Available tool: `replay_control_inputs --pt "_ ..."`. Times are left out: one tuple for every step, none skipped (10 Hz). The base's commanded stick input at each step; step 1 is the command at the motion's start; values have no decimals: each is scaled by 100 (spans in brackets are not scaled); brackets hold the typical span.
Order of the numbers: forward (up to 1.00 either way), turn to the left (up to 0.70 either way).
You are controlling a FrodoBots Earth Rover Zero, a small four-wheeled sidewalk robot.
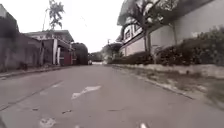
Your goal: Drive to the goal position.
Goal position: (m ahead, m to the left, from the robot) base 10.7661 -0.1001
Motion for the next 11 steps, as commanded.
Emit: replay_control_inputs --pt "100 0" --pt "100 6" --pt "100 27" --pt "100 27" --pt "100 9" --pt "100 0" --pt "100 0" --pt "100 0" --pt "100 -18" --pt "100 -27" --pt "100 -27"
